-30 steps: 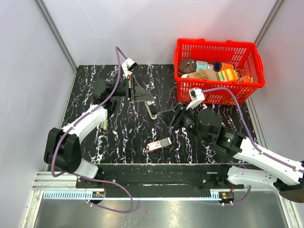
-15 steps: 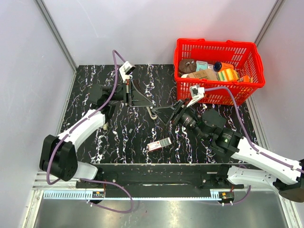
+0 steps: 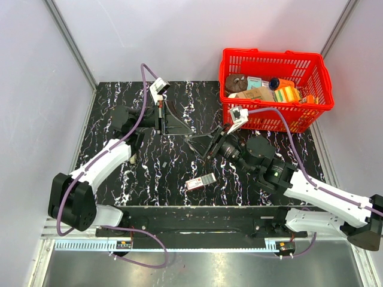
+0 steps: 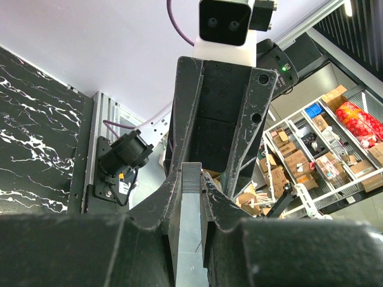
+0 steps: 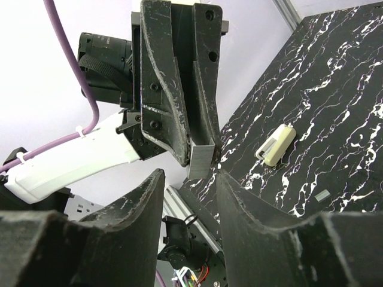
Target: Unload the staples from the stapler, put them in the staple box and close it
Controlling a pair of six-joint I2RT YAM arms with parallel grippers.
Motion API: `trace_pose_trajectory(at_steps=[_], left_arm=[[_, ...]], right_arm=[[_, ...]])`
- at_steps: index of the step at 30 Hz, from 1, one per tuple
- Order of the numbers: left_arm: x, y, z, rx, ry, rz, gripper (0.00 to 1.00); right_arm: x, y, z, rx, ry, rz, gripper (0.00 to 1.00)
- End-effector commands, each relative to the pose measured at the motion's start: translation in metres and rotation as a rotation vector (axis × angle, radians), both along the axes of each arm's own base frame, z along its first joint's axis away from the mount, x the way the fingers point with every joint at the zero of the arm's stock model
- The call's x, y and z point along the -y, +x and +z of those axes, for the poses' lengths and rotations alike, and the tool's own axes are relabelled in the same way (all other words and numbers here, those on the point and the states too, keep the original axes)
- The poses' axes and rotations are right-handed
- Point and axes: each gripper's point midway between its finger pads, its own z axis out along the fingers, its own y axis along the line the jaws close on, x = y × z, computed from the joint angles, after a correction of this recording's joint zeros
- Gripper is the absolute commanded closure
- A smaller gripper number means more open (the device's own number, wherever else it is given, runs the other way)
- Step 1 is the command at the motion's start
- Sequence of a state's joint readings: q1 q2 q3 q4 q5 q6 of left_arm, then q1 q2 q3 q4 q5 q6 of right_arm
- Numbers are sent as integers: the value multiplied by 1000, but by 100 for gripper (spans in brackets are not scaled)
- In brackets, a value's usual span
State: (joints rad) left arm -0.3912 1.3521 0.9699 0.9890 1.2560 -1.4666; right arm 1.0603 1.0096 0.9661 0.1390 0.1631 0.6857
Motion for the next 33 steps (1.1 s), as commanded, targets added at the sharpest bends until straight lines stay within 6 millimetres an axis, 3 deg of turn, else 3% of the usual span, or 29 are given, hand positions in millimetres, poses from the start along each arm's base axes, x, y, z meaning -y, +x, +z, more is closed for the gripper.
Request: trace_pose_trajectory(at_steps=[1, 7, 14, 17, 19, 27, 30, 33], left_arm=[[-4, -10, 11, 66, -28, 11, 83], [-4, -11, 10, 59, -26, 11, 83], [-4, -11, 7, 62, -16, 10, 81], [-4, -11, 6, 64, -7, 9, 75], [-3, -9, 4, 63, 7, 16, 66], [-3, 5, -6, 91, 99, 68, 31], [-7, 22, -7, 156, 151, 131, 26], [-17, 44, -21, 189, 266, 224, 25]], right_arm=[[-2, 0, 22, 50, 60, 4, 56], [-3, 4, 24, 62, 68, -9, 64], [0, 4, 23, 62, 71, -15, 82], [2, 4, 19, 53, 59, -22, 89], [5, 4, 16, 46, 47, -30, 91], [14, -1, -27, -52, -81, -29, 95], [18, -4, -53, -106, -177, -28, 95], [20, -6, -82, -168, -303, -23, 96]])
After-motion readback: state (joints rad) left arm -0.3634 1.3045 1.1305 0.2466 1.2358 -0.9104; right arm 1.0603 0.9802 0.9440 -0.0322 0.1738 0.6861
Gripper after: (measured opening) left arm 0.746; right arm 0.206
